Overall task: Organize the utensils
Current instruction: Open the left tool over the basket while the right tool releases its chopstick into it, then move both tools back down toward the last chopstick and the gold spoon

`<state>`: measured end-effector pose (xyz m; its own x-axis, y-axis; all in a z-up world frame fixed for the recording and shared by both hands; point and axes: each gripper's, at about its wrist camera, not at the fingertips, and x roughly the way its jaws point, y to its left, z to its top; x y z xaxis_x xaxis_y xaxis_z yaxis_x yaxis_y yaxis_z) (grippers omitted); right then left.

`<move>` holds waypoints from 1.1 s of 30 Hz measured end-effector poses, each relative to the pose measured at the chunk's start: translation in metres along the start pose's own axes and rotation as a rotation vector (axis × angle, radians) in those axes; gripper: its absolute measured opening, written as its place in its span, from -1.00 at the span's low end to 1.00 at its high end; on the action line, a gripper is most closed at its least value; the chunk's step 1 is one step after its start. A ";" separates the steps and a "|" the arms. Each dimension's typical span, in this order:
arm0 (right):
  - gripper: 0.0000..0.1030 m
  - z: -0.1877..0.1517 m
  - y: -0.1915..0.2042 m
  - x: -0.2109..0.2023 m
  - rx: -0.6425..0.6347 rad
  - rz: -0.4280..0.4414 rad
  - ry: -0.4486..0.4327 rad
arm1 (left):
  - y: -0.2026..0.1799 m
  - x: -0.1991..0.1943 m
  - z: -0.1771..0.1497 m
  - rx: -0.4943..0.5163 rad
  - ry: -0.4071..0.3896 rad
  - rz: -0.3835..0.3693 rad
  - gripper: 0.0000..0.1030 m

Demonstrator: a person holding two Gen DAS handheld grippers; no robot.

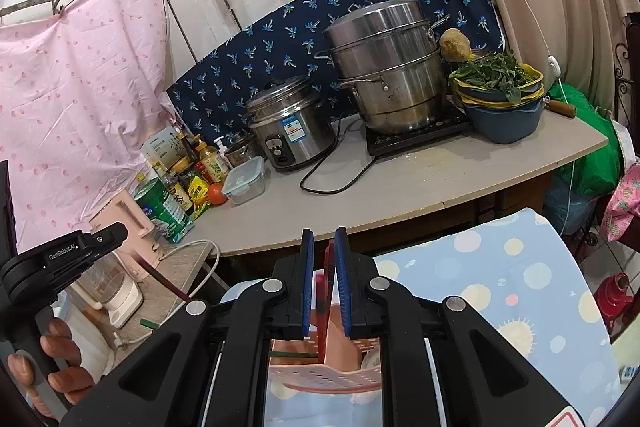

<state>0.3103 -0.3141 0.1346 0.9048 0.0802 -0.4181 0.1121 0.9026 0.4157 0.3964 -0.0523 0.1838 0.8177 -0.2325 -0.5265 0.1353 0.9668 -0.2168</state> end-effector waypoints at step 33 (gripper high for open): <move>-0.73 -0.180 0.005 -0.134 -0.164 0.009 0.274 | 0.026 -0.106 -0.164 0.080 0.146 0.077 -0.27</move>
<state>0.1159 -0.2447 0.0475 0.7589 0.1790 -0.6261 0.0172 0.9557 0.2940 0.2215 -0.0201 0.0995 0.7381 -0.1648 -0.6542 0.1244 0.9863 -0.1082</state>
